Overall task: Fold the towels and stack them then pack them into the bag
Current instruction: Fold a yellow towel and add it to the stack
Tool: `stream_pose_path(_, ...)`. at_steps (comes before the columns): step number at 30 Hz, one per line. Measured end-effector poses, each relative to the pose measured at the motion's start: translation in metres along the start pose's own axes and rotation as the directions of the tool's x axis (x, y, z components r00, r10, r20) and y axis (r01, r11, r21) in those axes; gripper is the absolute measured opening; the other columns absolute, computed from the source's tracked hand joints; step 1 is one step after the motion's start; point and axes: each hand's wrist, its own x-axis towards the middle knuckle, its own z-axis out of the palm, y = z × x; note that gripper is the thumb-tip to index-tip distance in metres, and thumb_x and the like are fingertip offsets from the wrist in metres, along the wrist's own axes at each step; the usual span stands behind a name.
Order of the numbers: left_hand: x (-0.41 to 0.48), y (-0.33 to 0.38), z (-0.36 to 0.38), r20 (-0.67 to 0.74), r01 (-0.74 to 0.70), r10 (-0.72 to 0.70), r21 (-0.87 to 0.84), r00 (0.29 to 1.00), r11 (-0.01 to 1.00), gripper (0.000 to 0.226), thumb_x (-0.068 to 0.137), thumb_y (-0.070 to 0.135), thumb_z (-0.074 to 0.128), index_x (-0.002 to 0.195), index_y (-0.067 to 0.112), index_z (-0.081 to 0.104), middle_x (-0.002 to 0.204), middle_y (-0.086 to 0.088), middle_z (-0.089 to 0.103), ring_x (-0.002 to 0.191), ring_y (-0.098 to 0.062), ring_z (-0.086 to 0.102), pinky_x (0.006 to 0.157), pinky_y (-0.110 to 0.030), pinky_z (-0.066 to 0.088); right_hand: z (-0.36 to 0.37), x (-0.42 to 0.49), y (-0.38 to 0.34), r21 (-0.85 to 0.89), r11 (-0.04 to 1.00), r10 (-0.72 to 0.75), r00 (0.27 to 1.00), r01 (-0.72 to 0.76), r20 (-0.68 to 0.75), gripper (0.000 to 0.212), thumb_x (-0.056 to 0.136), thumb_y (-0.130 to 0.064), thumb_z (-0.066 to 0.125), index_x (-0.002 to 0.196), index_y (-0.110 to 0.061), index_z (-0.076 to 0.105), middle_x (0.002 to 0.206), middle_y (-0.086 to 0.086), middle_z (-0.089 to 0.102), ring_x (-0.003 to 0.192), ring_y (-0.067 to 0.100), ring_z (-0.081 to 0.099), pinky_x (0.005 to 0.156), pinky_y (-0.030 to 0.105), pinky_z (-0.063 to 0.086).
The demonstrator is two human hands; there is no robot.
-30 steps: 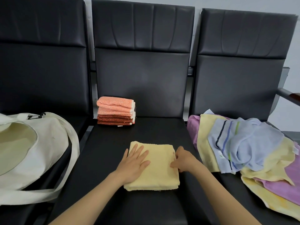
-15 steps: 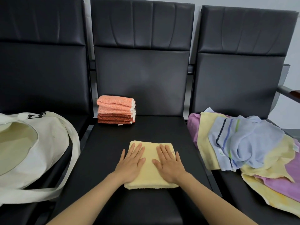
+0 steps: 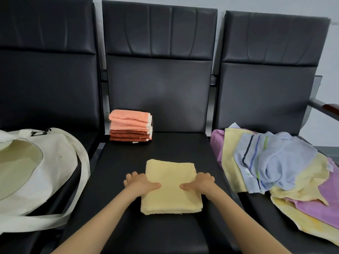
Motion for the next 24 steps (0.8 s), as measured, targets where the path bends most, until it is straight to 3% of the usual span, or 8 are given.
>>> stream_pose_path(4, -0.002, -0.003, -0.006, 0.046, -0.001, 0.011, -0.225, 0.999, 0.974, 0.051, 0.081, 0.055, 0.061, 0.119, 0.024, 0.050, 0.119, 0.002, 0.045, 0.126, -0.025, 0.037, 0.098, -0.033, 0.033, 0.002, 0.003, -0.004, 0.120, 0.993, -0.015, 1.000, 0.012, 0.025, 0.067, 0.079, -0.044, 0.070, 0.133, -0.013, 0.044, 0.134, 0.006, 0.043, 0.130, 0.026, 0.030, 0.106, 0.038, 0.037)
stream_pose_path(7, -0.001, -0.005, -0.010, 0.092, 0.006, 0.043, -0.476, 0.995, 0.879, 0.053, 0.060, 0.055, 0.068, 0.105, 0.030, 0.052, 0.119, 0.005, 0.057, 0.118, -0.023, 0.050, 0.104, -0.042, 0.039, -0.002, 0.004, -0.004, 0.384, 0.923, -0.061, 0.994, 0.023, 0.086, 0.055, 0.084, -0.027, 0.068, 0.132, -0.015, 0.045, 0.133, 0.003, 0.051, 0.123, 0.024, 0.046, 0.103, 0.037, 0.042)
stream_pose_path(10, -0.006, -0.004, -0.014, 0.088, -0.022, 0.090, -0.584, 0.992, 0.811, 0.040, 0.074, 0.040, 0.073, 0.104, 0.027, 0.050, 0.114, 0.005, 0.059, 0.108, -0.018, 0.056, 0.096, -0.038, 0.046, -0.006, -0.004, -0.006, 0.442, 0.895, -0.117, 0.987, 0.057, 0.110, 0.053, 0.089, -0.019, 0.063, 0.137, -0.015, 0.041, 0.135, 0.003, 0.049, 0.122, 0.022, 0.048, 0.089, 0.028, 0.040)
stream_pose_path(13, -0.010, -0.001, -0.014, 0.102, -0.019, 0.121, -0.680, 0.987, 0.733, 0.033, 0.084, 0.025, 0.070, 0.109, 0.021, 0.049, 0.110, 0.003, 0.059, 0.099, -0.014, 0.059, 0.077, -0.030, 0.048, -0.004, -0.005, -0.007, 0.454, 0.888, -0.139, 0.985, 0.076, 0.105, 0.051, 0.090, -0.018, 0.061, 0.136, -0.015, 0.040, 0.135, 0.003, 0.049, 0.119, 0.021, 0.049, 0.090, 0.030, 0.041)
stream_pose_path(17, -0.022, 0.005, -0.026, 0.036, -0.100, 0.232, -0.831, 0.972, 0.547, 0.027, 0.087, 0.019, 0.065, 0.110, 0.024, 0.052, 0.112, 0.001, 0.064, 0.101, -0.017, 0.063, 0.089, -0.037, 0.051, -0.004, -0.003, -0.009, 0.550, 0.831, -0.160, 0.982, 0.081, 0.098, 0.042, 0.090, -0.018, 0.060, 0.128, -0.016, 0.044, 0.124, 0.000, 0.053, 0.107, 0.016, 0.050, 0.090, 0.031, 0.043)
stream_pose_path(19, -0.030, 0.009, -0.037, -0.003, -0.142, 0.290, -0.877, 0.957, 0.460, 0.024, 0.089, 0.016, 0.062, 0.110, 0.025, 0.054, 0.110, -0.001, 0.066, 0.100, -0.018, 0.064, 0.087, -0.036, 0.051, -0.006, -0.003, -0.009, 0.696, 0.718, -0.163, 0.972, 0.000, 0.168, 0.043, 0.086, -0.017, 0.065, 0.126, -0.008, 0.050, 0.120, 0.001, 0.059, 0.109, 0.020, 0.056, 0.097, 0.037, 0.046)
stream_pose_path(21, -0.037, 0.011, -0.047, -0.024, -0.160, 0.333, -0.909, 0.943, 0.386, 0.024, 0.089, 0.016, 0.062, 0.111, 0.025, 0.055, 0.109, -0.003, 0.068, 0.100, -0.020, 0.065, 0.085, -0.037, 0.053, -0.007, -0.004, -0.007, 0.837, 0.527, -0.176, 0.945, -0.146, 0.276, 0.048, 0.080, -0.012, 0.070, 0.126, -0.006, 0.056, 0.118, 0.010, 0.066, 0.109, 0.028, 0.062, 0.097, 0.045, 0.049)
stream_pose_path(24, -0.046, 0.013, -0.057, -0.051, -0.172, 0.371, -0.938, 0.927, 0.302, 0.024, 0.090, 0.014, 0.062, 0.110, 0.025, 0.057, 0.107, -0.004, 0.069, 0.097, -0.021, 0.067, 0.078, -0.035, 0.054, -0.004, -0.010, -0.006, 0.895, 0.282, -0.323, 0.844, -0.346, 0.428, 0.054, 0.076, -0.013, 0.072, 0.127, -0.005, 0.057, 0.123, 0.018, 0.064, 0.112, 0.036, 0.061, 0.094, 0.047, 0.050)
